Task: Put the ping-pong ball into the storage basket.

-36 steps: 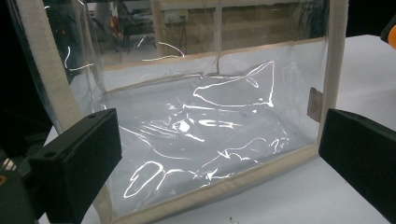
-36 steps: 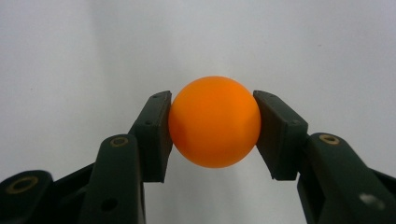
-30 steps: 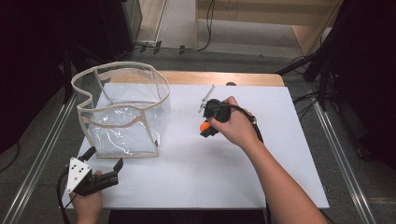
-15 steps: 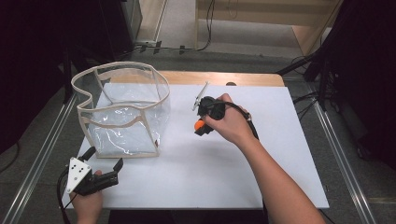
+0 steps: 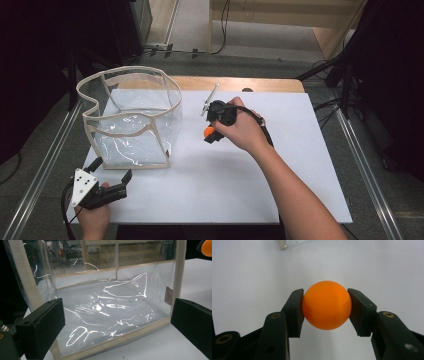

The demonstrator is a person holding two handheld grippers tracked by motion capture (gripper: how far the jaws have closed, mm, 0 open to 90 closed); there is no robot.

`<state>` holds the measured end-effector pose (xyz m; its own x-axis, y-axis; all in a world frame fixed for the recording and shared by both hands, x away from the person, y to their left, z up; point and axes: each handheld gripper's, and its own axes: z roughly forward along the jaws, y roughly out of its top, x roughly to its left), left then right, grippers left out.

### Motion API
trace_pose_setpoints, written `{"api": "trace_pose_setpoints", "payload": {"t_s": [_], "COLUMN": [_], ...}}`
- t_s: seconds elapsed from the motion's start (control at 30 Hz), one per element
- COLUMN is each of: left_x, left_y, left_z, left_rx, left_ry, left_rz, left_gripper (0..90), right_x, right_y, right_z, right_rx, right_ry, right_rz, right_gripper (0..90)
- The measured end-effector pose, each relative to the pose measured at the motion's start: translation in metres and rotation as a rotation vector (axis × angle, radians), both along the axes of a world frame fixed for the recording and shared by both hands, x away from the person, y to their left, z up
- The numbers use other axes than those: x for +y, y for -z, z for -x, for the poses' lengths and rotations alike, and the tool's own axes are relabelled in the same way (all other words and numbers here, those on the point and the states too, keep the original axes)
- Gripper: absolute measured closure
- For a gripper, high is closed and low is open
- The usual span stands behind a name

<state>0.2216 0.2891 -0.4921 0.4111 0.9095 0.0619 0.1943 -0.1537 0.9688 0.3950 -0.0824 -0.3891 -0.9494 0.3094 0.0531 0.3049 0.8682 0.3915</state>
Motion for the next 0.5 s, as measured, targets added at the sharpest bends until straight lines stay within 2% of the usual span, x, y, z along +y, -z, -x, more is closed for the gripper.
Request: {"api": "trace_pose_setpoints", "payload": {"t_s": [0.5], "left_x": [-0.001], "left_y": [0.000], "left_z": [0.000], "left_rx": [-0.001], "left_ry": [0.001], "left_rz": [-0.005], "left_gripper": [0.0], "right_x": [0.011], "right_y": [-0.018], "right_z": [-0.003], "right_rx": [-0.011], "right_ry": [-0.019], "right_rz": [-0.001], "right_gripper": [48.0]}}
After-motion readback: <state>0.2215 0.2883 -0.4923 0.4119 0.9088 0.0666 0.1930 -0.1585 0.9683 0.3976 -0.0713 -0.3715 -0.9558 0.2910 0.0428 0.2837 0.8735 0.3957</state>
